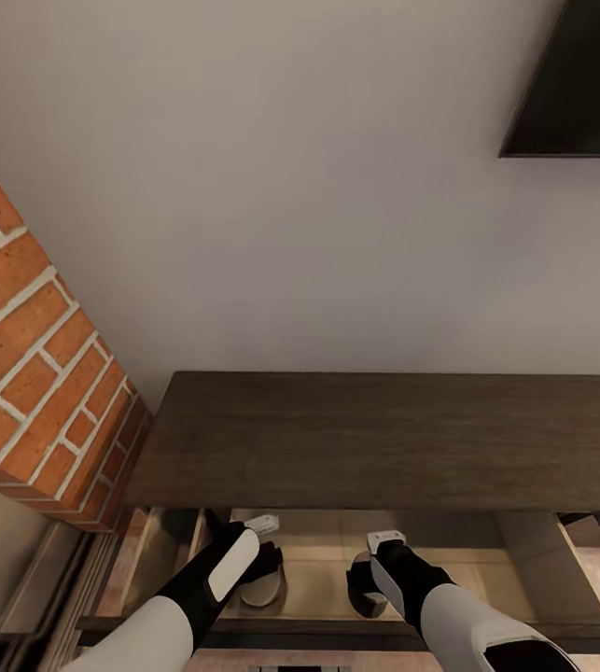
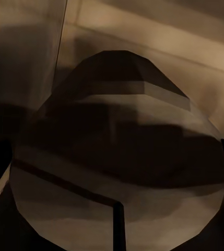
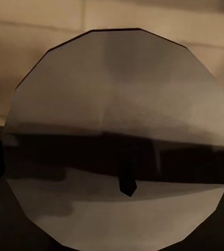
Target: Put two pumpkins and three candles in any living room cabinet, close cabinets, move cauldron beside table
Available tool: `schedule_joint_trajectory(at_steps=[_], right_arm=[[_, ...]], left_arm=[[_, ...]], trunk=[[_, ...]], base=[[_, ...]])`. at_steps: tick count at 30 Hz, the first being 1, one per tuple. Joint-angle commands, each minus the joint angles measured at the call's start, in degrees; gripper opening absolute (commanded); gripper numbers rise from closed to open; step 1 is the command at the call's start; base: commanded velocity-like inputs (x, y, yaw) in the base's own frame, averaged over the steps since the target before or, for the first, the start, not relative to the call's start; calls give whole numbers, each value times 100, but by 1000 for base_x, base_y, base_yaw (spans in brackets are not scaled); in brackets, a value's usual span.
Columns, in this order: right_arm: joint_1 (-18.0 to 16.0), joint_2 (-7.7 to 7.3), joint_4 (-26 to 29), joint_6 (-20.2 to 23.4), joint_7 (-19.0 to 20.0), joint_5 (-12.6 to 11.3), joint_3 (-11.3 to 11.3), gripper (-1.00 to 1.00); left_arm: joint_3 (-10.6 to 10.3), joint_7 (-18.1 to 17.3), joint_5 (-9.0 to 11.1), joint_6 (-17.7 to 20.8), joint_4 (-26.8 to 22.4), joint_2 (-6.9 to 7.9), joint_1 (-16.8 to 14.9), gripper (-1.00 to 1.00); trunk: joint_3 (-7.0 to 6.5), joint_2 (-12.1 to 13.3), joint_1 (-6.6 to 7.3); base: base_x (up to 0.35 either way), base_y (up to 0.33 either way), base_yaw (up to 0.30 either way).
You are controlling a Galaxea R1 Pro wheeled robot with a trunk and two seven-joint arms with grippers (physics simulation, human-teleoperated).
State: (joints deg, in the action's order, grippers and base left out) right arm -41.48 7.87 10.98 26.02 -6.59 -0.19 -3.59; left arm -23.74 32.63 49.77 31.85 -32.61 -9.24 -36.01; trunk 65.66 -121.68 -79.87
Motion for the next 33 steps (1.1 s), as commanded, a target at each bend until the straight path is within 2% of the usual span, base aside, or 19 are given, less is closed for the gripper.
schedule_joint_trajectory(at_steps=[1, 15, 19, 33], right_arm=[[0, -2, 1, 0, 0, 2, -1, -100], [0, -4, -4, 0, 2, 2, -1, -100], [0, -4, -4, -3, 3, 2, -1, -100], [0, -5, -11, -166, 0, 2, 0, -100]], left_arm=[[0, 7, -13, 7, 1, 1, 1, -100], [0, 7, -11, 6, 16, 1, 5, -100], [1, 5, -16, 5, 158, 1, 7, -100], [1, 2, -11, 5, 229, -3, 7, -100]], trunk=[[6, 0, 0], [34, 0, 0], [34, 0, 0], [34, 0, 0]], base=[[0, 0, 0], [0, 0, 0], [0, 0, 0], [0, 0, 0]])
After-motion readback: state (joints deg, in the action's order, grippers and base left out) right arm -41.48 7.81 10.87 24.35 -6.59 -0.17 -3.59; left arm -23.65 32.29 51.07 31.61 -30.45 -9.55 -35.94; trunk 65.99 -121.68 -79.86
